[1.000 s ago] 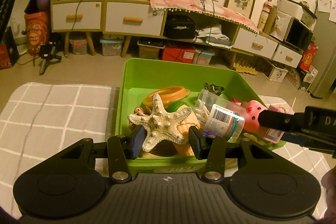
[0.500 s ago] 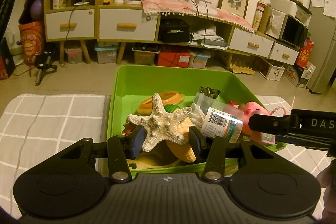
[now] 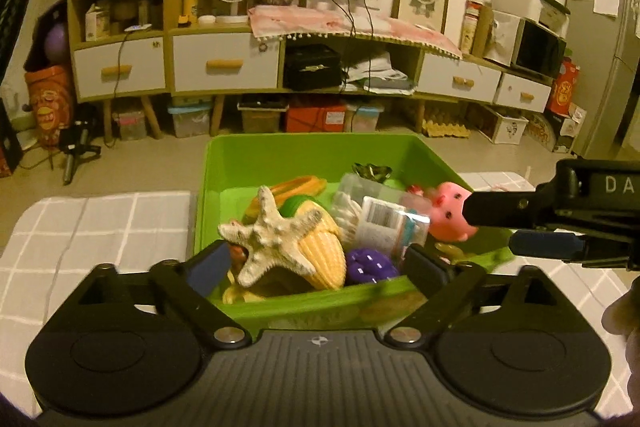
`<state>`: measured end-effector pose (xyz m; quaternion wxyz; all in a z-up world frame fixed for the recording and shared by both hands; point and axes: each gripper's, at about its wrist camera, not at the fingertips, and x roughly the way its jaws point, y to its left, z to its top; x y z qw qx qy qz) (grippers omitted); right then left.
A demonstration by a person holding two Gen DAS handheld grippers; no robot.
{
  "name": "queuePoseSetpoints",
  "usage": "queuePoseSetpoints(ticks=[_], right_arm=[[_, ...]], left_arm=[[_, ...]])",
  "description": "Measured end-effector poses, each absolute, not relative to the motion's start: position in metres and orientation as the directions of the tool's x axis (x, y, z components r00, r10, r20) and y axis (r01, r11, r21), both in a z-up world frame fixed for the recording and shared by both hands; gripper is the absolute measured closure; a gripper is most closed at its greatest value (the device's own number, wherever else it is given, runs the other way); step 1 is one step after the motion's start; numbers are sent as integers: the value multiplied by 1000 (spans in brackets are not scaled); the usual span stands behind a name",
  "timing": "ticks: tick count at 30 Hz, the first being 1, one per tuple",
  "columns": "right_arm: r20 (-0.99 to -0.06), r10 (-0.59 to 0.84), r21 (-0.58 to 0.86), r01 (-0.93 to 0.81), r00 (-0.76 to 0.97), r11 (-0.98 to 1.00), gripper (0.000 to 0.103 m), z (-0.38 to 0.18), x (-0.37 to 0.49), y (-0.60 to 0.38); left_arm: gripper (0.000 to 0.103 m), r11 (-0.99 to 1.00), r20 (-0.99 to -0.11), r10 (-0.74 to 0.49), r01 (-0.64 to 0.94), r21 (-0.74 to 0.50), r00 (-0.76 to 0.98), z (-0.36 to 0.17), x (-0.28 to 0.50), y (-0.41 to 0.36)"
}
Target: Organize rigid objects
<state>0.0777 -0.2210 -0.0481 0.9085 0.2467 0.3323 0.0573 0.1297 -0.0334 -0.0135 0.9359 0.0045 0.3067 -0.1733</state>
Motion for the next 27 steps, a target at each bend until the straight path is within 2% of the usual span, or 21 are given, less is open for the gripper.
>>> queuePoseSetpoints(ticks=[5, 13, 17, 24, 27], right_arm=[[-584, 247, 481, 85, 773, 872, 47, -41, 56, -220], [-651, 190, 374, 93, 735, 923, 47, -35, 11, -209], [-675, 145, 300, 89, 724, 950, 47, -29, -9, -203], [-708, 144, 268, 74, 692, 961, 47, -34, -25, -195], [-711, 163, 277, 59, 684, 959, 47, -35, -27, -190]], left_arm=[[4, 942, -613, -327, 300, -150, 720, -7, 108, -28], [2, 953, -658, -302, 225, -201, 690, 6, 71, -12], [2, 964, -671, -265, 190, -184, 692, 11, 56, 0], [2, 967, -695, -251, 137, -216, 674, 6, 35, 11], [2, 974, -704, -228, 151, -171, 673, 10, 31, 8]])
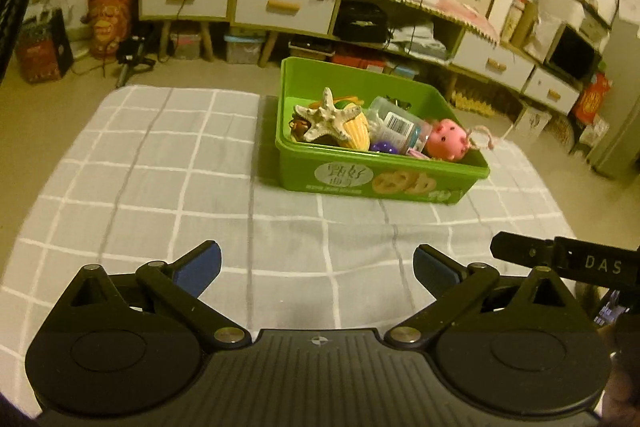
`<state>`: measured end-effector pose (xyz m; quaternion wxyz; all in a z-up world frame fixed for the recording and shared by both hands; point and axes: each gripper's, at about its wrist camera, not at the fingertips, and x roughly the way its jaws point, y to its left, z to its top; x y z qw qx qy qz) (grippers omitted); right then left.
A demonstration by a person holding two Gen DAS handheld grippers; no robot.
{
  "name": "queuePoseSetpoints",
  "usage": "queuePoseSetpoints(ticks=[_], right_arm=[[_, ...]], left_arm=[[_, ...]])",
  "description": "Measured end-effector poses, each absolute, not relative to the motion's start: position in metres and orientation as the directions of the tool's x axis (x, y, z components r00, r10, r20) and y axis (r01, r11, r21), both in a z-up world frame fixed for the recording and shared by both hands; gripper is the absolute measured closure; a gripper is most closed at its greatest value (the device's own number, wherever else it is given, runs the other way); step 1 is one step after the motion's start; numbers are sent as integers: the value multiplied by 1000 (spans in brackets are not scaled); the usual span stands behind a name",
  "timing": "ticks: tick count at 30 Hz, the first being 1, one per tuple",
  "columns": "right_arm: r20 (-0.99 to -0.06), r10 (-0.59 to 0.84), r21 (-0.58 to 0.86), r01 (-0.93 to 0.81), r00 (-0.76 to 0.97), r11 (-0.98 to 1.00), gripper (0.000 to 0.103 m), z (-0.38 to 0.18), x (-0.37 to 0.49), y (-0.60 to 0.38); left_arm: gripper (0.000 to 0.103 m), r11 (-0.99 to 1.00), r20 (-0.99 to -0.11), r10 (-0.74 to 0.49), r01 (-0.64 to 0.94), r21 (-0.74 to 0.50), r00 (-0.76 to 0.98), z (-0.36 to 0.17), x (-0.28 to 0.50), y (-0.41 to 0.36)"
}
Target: Organize rigid objects
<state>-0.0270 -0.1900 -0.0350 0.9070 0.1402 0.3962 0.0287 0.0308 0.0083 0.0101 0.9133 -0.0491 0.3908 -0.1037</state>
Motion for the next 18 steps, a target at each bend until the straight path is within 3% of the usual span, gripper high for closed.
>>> queuePoseSetpoints(ticks=[18], right_arm=[[-728, 122, 219, 60, 675, 974, 47, -37, -29, -184]], left_arm=[[2, 989, -734, -144, 86, -117, 664, 3, 25, 11]])
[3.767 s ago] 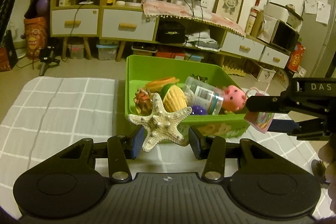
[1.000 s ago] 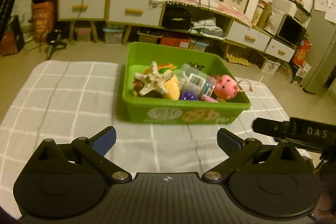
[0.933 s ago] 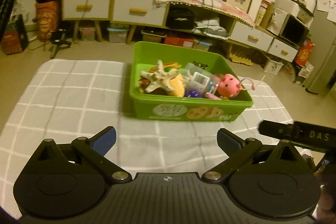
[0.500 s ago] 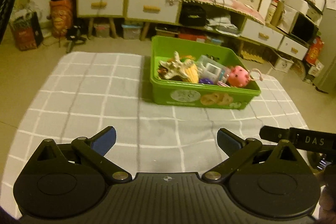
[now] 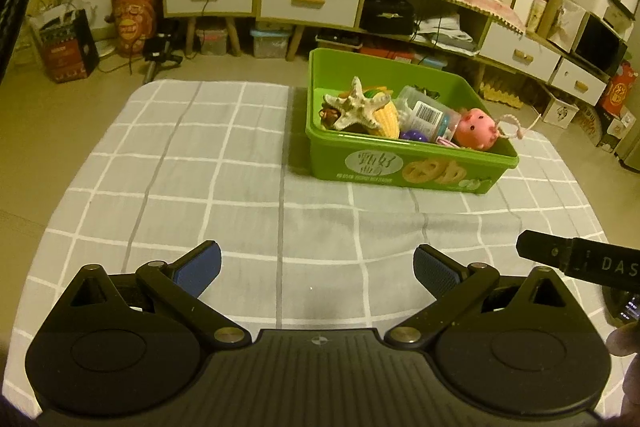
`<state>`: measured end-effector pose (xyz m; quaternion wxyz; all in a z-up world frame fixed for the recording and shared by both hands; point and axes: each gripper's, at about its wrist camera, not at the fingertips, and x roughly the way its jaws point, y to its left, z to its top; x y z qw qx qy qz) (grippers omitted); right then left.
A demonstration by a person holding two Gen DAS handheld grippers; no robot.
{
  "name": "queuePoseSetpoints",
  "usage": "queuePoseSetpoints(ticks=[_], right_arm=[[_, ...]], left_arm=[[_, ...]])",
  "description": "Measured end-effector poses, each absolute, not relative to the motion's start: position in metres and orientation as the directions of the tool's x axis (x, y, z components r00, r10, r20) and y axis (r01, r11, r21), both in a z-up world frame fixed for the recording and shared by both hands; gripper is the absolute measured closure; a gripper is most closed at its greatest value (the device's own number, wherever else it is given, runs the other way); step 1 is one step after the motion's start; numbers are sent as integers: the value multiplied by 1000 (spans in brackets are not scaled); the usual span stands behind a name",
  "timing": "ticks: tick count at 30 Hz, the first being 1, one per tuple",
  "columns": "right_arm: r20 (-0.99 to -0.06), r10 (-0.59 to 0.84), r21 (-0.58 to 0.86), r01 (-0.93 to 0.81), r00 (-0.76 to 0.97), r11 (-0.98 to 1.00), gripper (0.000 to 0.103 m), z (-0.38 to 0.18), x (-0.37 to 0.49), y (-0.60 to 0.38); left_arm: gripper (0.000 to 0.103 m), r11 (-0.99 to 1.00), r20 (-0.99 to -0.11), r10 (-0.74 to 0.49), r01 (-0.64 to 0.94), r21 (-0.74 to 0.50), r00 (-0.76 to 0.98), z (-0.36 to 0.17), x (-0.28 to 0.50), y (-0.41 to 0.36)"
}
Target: Organize rigid objects
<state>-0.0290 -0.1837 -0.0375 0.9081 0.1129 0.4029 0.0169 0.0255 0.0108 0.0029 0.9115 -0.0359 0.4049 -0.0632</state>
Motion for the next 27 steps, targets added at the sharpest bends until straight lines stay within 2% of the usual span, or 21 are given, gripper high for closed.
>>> queuePoseSetpoints(ticks=[7, 13, 27], right_arm=[[-732, 121, 213, 56, 671, 975, 47, -40, -29, -182], [-739, 123, 216, 60, 662, 974, 47, -42, -29, -182], [-745, 119, 207, 58, 656, 977, 47, -45, -28, -180]], left_arm=[[2, 993, -757, -119, 87, -83, 642, -1, 24, 5], [2, 991, -786, -134, 86, -103, 604, -9, 26, 7], [2, 991, -789, -136, 83, -109, 599, -9, 25, 7]])
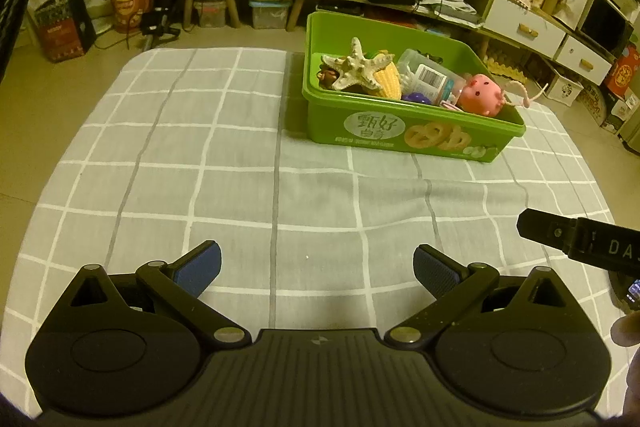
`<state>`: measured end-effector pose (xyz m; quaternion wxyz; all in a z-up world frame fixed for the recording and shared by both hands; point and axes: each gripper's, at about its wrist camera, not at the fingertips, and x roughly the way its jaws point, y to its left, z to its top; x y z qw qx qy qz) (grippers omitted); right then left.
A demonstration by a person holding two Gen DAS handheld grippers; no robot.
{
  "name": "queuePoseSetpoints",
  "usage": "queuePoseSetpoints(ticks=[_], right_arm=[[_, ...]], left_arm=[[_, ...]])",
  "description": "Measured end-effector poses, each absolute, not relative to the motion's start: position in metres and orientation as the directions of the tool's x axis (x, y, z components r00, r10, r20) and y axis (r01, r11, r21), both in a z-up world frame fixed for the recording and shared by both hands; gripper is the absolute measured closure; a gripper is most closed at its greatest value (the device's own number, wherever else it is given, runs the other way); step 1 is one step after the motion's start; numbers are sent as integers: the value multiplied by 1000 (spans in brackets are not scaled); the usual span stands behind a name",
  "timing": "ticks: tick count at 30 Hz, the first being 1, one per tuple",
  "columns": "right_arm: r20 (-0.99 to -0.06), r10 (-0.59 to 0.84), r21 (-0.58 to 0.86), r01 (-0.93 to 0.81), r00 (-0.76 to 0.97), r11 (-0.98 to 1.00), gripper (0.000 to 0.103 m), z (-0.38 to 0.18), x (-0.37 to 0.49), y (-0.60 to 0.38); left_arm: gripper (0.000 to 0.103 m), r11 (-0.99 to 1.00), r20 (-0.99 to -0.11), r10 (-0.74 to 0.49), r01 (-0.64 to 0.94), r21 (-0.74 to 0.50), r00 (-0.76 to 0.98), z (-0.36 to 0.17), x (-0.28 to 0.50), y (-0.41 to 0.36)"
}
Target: Organize rigid objects
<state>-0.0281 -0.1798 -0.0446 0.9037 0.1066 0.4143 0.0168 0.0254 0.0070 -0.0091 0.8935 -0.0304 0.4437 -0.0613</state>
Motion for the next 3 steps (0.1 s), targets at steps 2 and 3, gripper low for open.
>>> queuePoseSetpoints(ticks=[2, 3], right_arm=[[-749, 111, 197, 59, 653, 979, 45, -47, -28, -179], [-752, 100, 185, 62, 651, 981, 41, -50, -27, -178]], left_arm=[[2, 990, -792, -142, 94, -107, 593, -11, 26, 6], [2, 990, -798, -142, 94, -107, 586, -15, 27, 5]])
